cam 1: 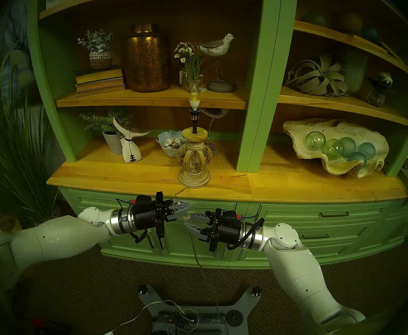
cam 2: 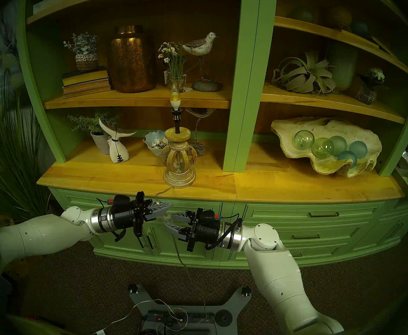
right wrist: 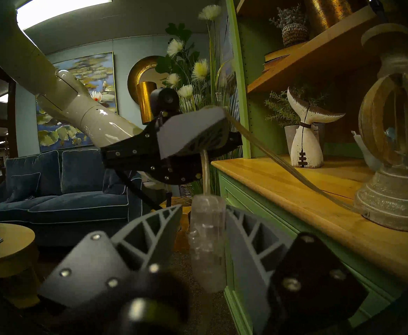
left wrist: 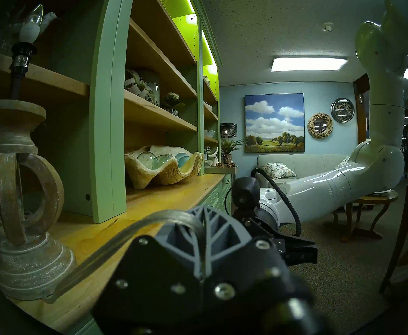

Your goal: Grab cable and switch light on

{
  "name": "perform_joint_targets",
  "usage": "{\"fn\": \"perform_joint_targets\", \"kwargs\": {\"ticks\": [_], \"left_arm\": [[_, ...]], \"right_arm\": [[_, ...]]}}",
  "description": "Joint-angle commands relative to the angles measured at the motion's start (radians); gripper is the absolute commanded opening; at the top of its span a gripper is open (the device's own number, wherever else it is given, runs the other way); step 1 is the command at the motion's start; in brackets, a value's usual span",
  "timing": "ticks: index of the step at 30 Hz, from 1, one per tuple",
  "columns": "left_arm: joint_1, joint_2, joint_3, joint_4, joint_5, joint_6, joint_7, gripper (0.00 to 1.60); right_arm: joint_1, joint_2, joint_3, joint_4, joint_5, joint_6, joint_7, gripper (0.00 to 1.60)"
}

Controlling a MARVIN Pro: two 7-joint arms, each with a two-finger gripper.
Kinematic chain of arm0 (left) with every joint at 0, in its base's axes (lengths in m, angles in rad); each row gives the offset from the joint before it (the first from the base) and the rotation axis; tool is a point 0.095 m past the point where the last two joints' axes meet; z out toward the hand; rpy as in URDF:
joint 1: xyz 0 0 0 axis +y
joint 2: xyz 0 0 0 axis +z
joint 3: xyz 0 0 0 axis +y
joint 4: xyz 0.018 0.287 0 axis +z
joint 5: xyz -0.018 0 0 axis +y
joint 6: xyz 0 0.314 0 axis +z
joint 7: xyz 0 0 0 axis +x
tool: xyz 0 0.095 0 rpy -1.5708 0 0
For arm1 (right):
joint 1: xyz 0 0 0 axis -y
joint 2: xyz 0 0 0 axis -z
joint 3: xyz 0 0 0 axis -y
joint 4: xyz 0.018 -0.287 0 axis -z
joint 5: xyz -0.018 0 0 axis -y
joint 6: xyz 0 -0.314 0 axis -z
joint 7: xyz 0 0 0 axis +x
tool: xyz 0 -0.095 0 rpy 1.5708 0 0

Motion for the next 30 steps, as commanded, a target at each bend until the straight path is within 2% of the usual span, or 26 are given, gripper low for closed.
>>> {"fn": "perform_joint_targets", "kwargs": {"ticks": [1,4,5,9,12,15,17,21,22,24,25,27,30], "left_arm": [[-0.042,0.001,-0.004,-0.018,-0.017,-0.015,-0.103,0.0],[-0.045,0.0,-0.001,-0.014,-0.022,-0.017,-0.117,0.0],[-0.047,0.003,0.004,-0.02,-0.015,-0.019,-0.093,0.0],[-0.05,0.003,0.01,-0.019,-0.017,-0.022,-0.095,0.0],[-0.053,0.004,0.014,-0.02,-0.017,-0.024,-0.093,0.0],[-0.056,0.005,0.02,-0.021,-0.017,-0.027,-0.089,0.0],[-0.059,0.005,0.023,-0.021,-0.018,-0.028,-0.09,0.0],[-0.063,0.006,0.03,-0.021,-0.019,-0.032,-0.088,0.0],[-0.064,0.006,0.031,-0.02,-0.021,-0.032,-0.092,0.0],[-0.066,0.007,0.034,-0.022,-0.019,-0.034,-0.086,0.0],[-0.067,0.007,0.036,-0.021,-0.021,-0.034,-0.09,0.0],[-0.069,0.008,0.04,-0.023,-0.019,-0.036,-0.08,0.0],[-0.072,0.008,0.044,-0.023,-0.02,-0.038,-0.081,0.0]], "right_arm": [[0.022,-0.012,-0.008,-0.009,0.004,0.003,0.007,1.22],[0.022,-0.015,-0.009,-0.006,0.003,0.001,0.009,1.08],[0.023,-0.015,-0.009,-0.005,0.003,0.001,0.01,1.1],[0.028,-0.017,-0.013,0.003,0.0,0.001,0.012,1.2],[0.031,-0.018,-0.015,0.009,-0.001,0.0,0.012,1.07],[0.035,-0.017,-0.017,0.021,-0.004,-0.003,0.013,1.09],[0.037,-0.017,-0.018,0.027,-0.005,-0.006,0.014,1.01],[0.041,-0.017,-0.02,0.034,-0.008,-0.016,0.015,0.65],[0.041,-0.017,-0.02,0.036,-0.008,-0.018,0.016,0.48],[0.042,-0.018,-0.018,0.04,-0.005,-0.02,0.017,0.28],[0.043,-0.019,-0.018,0.041,-0.004,-0.022,0.018,0.26],[0.044,-0.019,-0.017,0.044,-0.003,-0.026,0.019,0.0],[0.045,-0.02,-0.016,0.045,0.0,-0.031,0.021,0.0]]}}
